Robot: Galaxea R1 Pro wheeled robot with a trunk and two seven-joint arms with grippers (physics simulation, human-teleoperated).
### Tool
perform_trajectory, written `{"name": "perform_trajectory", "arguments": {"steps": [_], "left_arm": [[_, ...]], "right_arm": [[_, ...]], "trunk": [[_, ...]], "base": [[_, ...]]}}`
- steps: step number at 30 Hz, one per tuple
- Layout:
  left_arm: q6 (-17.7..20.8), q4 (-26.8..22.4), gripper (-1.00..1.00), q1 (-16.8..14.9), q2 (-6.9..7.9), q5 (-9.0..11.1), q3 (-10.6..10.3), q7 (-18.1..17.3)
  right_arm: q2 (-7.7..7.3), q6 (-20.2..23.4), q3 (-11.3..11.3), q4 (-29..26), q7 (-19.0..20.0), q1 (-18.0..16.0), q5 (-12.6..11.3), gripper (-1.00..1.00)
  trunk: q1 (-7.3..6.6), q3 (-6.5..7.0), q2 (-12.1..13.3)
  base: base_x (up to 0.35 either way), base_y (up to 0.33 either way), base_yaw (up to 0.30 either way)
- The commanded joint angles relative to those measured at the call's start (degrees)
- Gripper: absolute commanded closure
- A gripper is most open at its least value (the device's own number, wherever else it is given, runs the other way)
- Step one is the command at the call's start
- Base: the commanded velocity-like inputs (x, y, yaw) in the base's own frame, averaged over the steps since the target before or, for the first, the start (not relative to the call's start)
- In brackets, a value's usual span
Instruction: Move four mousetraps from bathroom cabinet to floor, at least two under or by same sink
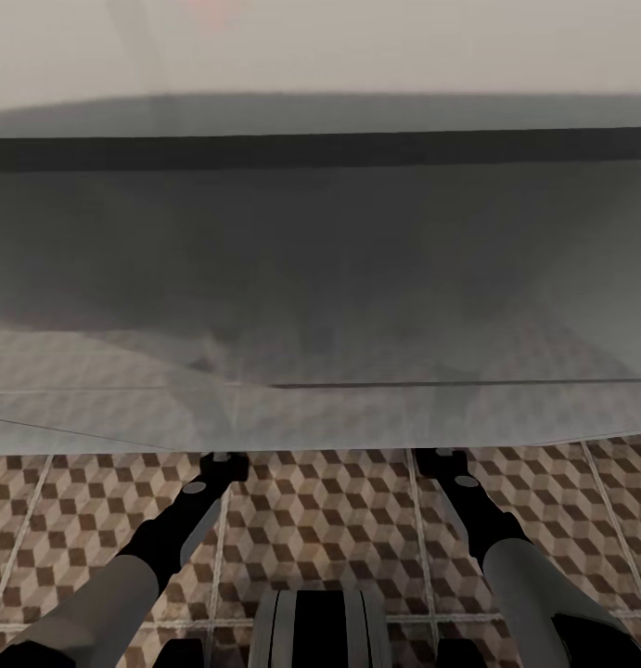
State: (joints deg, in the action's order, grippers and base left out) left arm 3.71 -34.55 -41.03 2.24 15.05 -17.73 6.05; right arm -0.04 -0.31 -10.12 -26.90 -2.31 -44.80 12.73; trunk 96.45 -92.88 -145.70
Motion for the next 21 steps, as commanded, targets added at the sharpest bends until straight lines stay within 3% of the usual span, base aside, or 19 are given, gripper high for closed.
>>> {"name": "perform_trajectory", "arguments": {"steps": [1,9,21], "left_arm": [[0.3,-0.1,1.0,0.0,0.09,0.3,-0.5,0.2],[0.4,-0.1,1.0,-0.5,0.1,0.3,-0.4,-2.3],[1.2,-0.4,1.0,-0.9,0.2,0.4,1.0,-2.4]], "right_arm": [[0.04,0.0,-0.3,0.0,0.1,0.0,0.5,1.0],[0.12,0.0,-0.2,0.0,0.1,0.0,0.5,1.0],[0.13,0.0,-0.2,0.0,0.1,-0.1,0.5,1.0]], "trunk": [[-0.01,-0.03,0.0],[-0.01,-0.03,0.0],[-0.01,-0.03,0.0]], "base": [[0.0,0.0,0.0],[0.0,0.0,0.0],[0.0,0.0,0.0]]}}
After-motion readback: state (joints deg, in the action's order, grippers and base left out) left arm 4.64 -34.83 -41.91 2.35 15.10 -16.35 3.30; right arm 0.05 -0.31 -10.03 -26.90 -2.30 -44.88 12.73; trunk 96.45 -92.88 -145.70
